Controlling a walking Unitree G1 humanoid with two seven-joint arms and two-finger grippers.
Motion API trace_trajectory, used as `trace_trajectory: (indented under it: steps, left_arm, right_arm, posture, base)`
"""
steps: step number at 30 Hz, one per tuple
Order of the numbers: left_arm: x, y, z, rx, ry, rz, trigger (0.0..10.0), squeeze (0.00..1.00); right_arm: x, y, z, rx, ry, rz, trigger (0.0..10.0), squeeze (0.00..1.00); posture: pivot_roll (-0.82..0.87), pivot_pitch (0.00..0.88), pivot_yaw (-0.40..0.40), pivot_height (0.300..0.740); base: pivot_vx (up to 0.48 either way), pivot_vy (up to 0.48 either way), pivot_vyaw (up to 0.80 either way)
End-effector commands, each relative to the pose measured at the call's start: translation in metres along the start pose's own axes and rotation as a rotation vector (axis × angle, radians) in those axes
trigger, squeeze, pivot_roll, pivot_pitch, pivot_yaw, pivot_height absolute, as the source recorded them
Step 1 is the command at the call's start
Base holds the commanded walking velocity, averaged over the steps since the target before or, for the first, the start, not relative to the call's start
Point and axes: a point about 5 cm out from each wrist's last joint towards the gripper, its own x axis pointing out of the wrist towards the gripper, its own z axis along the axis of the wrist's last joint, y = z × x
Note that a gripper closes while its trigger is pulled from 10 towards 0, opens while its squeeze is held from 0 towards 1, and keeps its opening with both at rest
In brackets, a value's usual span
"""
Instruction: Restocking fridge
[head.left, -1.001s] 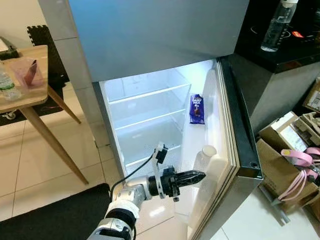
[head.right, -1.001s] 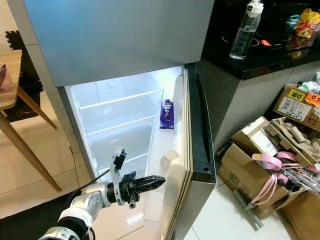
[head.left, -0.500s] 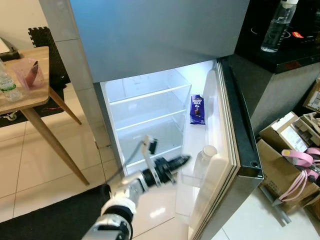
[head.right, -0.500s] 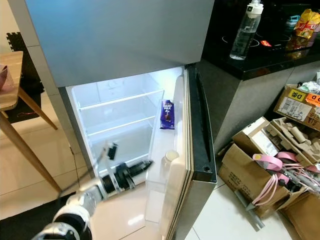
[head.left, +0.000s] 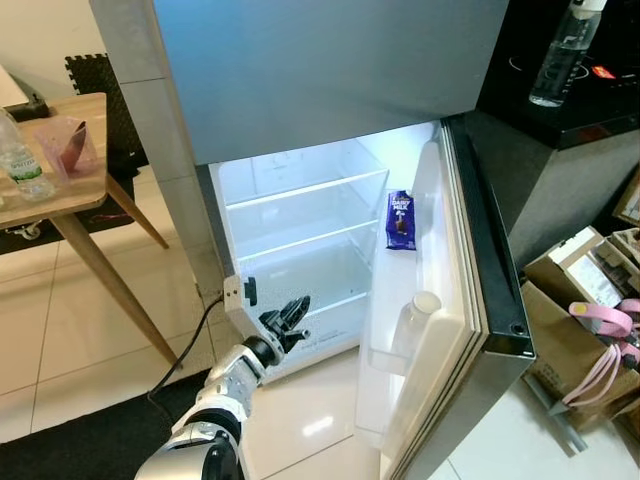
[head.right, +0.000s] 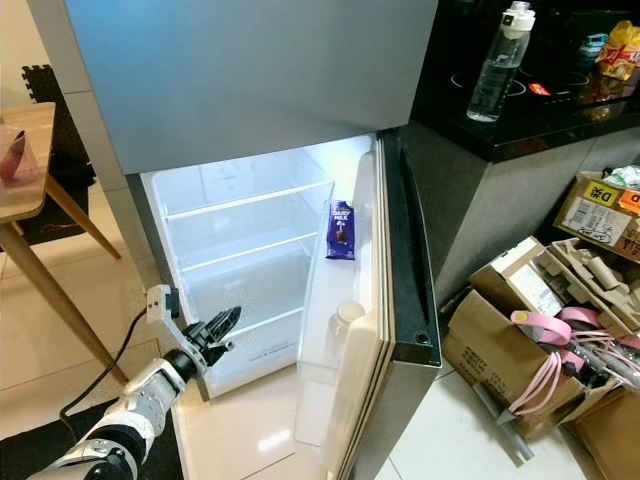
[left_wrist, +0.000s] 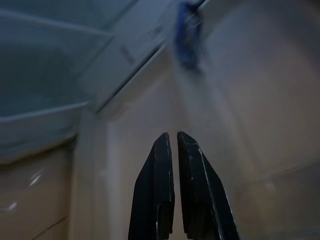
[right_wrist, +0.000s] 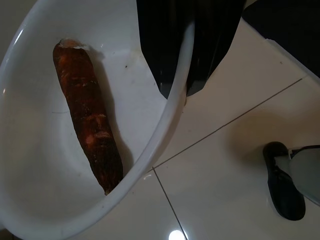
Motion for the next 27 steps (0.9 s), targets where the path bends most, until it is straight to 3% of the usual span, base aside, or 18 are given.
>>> trace_trajectory:
  steps: [1, 8, 20, 27]
  left_arm:
    - [0.005, -0.007, -0.009, 0.011, 0.032, 0.004, 10.0, 0.0]
    - [0.013, -0.018, -0.015, 0.029, 0.059, -0.013, 10.0, 0.0]
    - [0.011, -0.014, -0.018, 0.076, 0.07, 0.036, 10.0, 0.0]
    - [0.014, -0.02, -0.023, 0.097, 0.092, 0.012, 10.0, 0.0]
  right_arm:
    - [0.0, -0.002, -0.001, -0.008, 0.002, -0.006, 10.0, 0.0]
    - [0.0, -0.001, -0.003, -0.01, 0.011, 0.001, 10.0, 0.0]
    - [0.0, -0.003, -0.003, 0.003, 0.006, -0.004, 10.0, 0.0]
    - [0.0, -0.003, -0.003, -0.003, 0.013, -0.002, 10.0, 0.0]
  posture:
    - [-0.06, 0.0, -0.026, 0.74]
    - [-0.07, 0.0, -0.026, 0.74]
    - [-0.07, 0.0, -0.029, 0.74]
    - [-0.07, 0.0, -0.03, 0.74]
  base:
    - [0.0, 0.0, 0.0]
    - [0.0, 0.0, -0.32]
    - [0.0, 0.0, -0.13]
    - [0.0, 0.0, -0.79]
